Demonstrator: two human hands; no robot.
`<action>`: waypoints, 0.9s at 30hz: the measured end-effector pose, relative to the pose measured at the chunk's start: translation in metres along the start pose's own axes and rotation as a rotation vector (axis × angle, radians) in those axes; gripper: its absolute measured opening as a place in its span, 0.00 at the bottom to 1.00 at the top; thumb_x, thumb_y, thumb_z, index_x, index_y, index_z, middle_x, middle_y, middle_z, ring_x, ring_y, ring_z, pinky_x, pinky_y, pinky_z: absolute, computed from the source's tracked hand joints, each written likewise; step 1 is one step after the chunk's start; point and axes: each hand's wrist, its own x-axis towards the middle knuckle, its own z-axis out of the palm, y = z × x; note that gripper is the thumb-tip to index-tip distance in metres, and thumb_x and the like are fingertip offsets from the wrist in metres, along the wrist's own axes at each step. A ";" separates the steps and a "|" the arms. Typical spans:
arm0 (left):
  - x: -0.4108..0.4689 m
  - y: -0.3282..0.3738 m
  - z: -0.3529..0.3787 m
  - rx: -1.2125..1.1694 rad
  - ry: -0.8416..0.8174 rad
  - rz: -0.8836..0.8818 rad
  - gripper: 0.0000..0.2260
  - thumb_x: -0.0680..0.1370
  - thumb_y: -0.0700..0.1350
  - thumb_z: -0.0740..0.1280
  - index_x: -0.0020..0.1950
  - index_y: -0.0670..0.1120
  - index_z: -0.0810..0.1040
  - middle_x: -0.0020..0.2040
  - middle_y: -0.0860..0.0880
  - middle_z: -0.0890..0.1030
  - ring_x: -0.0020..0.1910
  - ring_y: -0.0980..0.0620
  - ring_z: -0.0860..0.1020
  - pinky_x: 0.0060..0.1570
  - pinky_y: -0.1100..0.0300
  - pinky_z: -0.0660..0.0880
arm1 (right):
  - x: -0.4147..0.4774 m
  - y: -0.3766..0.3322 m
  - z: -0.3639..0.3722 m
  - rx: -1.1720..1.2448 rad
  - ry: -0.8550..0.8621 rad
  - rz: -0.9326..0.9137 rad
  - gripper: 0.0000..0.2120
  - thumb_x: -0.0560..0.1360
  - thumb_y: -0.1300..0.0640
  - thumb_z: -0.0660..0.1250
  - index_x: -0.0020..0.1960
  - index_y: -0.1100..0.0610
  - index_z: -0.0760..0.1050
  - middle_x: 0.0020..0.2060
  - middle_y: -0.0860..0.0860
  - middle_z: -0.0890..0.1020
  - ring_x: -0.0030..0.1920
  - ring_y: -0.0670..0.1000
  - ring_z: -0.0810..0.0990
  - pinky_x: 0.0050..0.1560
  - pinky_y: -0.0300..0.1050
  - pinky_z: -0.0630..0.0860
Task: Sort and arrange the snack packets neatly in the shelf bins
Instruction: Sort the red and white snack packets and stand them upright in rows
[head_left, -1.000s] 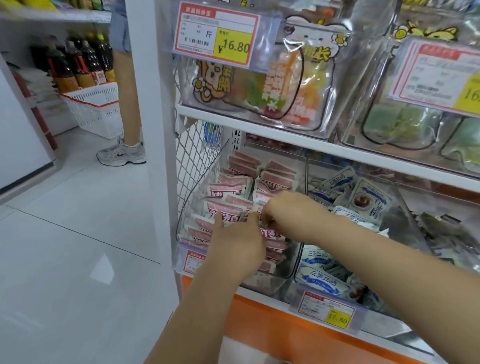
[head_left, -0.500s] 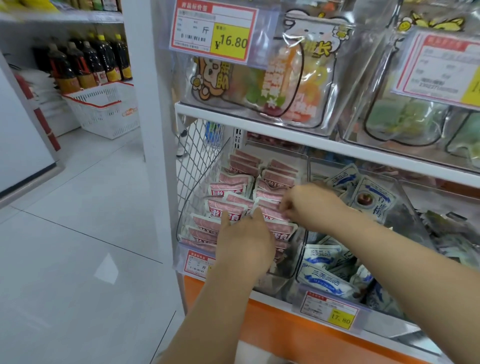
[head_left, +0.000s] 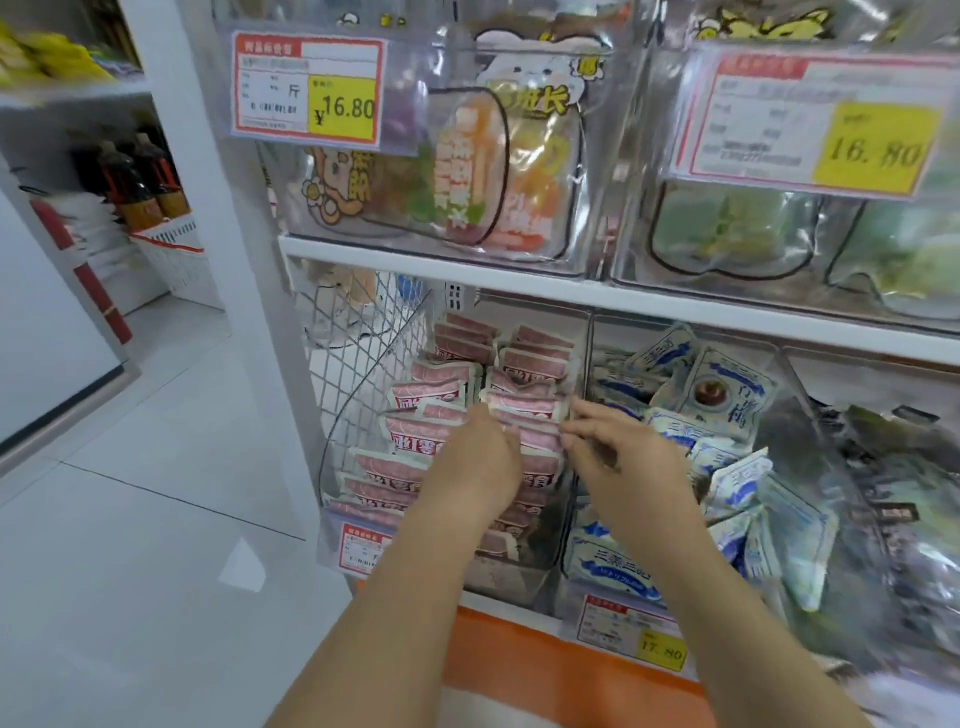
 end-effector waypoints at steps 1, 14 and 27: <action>0.004 0.001 0.000 -0.006 -0.020 -0.023 0.18 0.82 0.49 0.53 0.69 0.41 0.62 0.59 0.41 0.76 0.55 0.43 0.75 0.47 0.56 0.67 | 0.001 0.001 0.001 0.014 0.013 -0.009 0.09 0.75 0.59 0.67 0.53 0.55 0.82 0.61 0.45 0.78 0.56 0.42 0.76 0.60 0.35 0.71; 0.028 0.006 -0.001 0.150 -0.225 -0.136 0.23 0.81 0.50 0.53 0.73 0.40 0.56 0.69 0.37 0.68 0.64 0.41 0.70 0.51 0.55 0.66 | 0.022 -0.001 -0.013 -0.125 -0.082 -0.130 0.11 0.73 0.55 0.69 0.55 0.52 0.81 0.52 0.45 0.82 0.54 0.45 0.79 0.56 0.37 0.73; 0.058 0.014 -0.034 0.568 0.000 0.360 0.13 0.79 0.47 0.60 0.64 0.48 0.72 0.54 0.44 0.79 0.53 0.44 0.77 0.51 0.53 0.74 | 0.083 0.001 -0.018 -0.479 -0.325 -0.183 0.12 0.75 0.47 0.64 0.55 0.47 0.80 0.51 0.49 0.79 0.56 0.51 0.74 0.60 0.46 0.68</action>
